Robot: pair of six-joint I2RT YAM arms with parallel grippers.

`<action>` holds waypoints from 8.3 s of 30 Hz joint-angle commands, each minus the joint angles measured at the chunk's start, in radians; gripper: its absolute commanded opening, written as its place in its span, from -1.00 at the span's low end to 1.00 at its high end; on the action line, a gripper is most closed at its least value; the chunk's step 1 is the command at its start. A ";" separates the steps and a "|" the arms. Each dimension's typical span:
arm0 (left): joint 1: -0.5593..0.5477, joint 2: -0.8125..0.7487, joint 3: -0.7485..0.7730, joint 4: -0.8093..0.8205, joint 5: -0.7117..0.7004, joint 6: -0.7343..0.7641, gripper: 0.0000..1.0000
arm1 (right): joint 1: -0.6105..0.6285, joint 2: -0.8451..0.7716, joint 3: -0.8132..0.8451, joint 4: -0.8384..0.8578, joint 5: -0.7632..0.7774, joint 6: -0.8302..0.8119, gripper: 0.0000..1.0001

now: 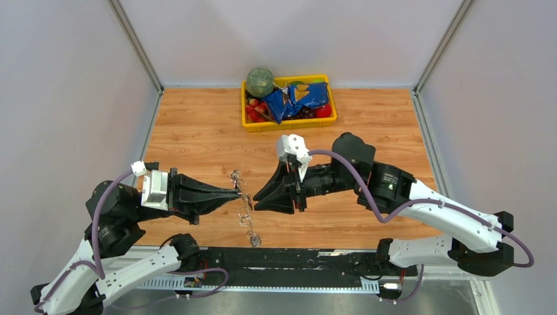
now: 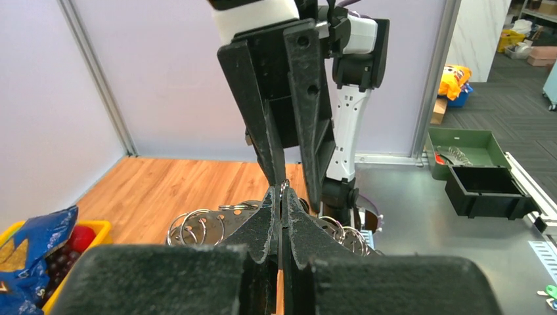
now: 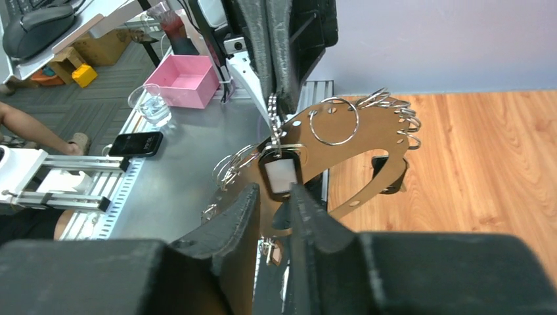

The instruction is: Put the keys on the keyring

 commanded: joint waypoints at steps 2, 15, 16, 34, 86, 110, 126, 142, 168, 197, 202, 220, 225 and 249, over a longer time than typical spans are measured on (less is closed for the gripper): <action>-0.002 -0.004 0.004 0.076 -0.007 -0.011 -0.99 | 0.007 -0.067 0.004 0.045 0.025 -0.016 -0.31; -0.001 -0.014 -0.002 0.081 -0.015 -0.014 -0.99 | 0.010 -0.021 0.048 0.053 0.025 0.009 -0.22; -0.001 -0.016 -0.004 0.082 -0.016 -0.014 -0.99 | 0.010 -0.018 0.049 0.058 0.025 0.010 -0.22; -0.001 -0.026 -0.019 0.096 -0.022 -0.019 -0.99 | 0.026 0.013 0.077 0.102 0.035 0.024 -0.26; -0.001 -0.024 -0.054 0.164 -0.035 -0.025 -0.99 | 0.064 0.121 0.045 0.073 0.048 -0.050 -1.00; 0.000 -0.024 -0.062 0.153 -0.043 -0.009 -0.99 | 0.064 0.032 0.031 0.038 0.219 -0.083 -1.00; -0.001 -0.032 -0.060 0.136 -0.075 -0.015 -0.99 | 0.067 -0.063 -0.020 0.045 0.347 -0.094 -1.00; -0.002 -0.019 -0.060 0.151 -0.073 -0.022 -0.99 | 0.070 -0.077 -0.033 0.038 0.342 -0.117 -1.00; 0.000 0.000 -0.016 0.090 0.033 -0.016 -0.99 | 0.070 -0.127 -0.070 -0.112 0.371 -0.355 0.60; -0.002 -0.020 -0.026 0.121 0.041 -0.031 -0.99 | 0.070 -0.127 -0.358 0.288 0.373 0.156 0.62; -0.002 -0.021 -0.026 0.128 0.049 -0.037 -0.99 | 0.070 -0.101 -0.354 0.299 0.382 0.169 0.60; -0.001 0.012 0.014 0.150 0.160 -0.061 -0.99 | 0.025 -0.040 -0.371 0.426 0.262 0.280 0.55; -0.001 0.031 0.027 0.151 0.208 -0.066 -0.99 | 0.024 -0.041 -0.399 0.468 0.221 0.304 0.54; -0.001 0.084 0.075 0.154 0.255 -0.076 -0.99 | 0.026 -0.101 -0.621 0.885 0.050 0.434 -0.02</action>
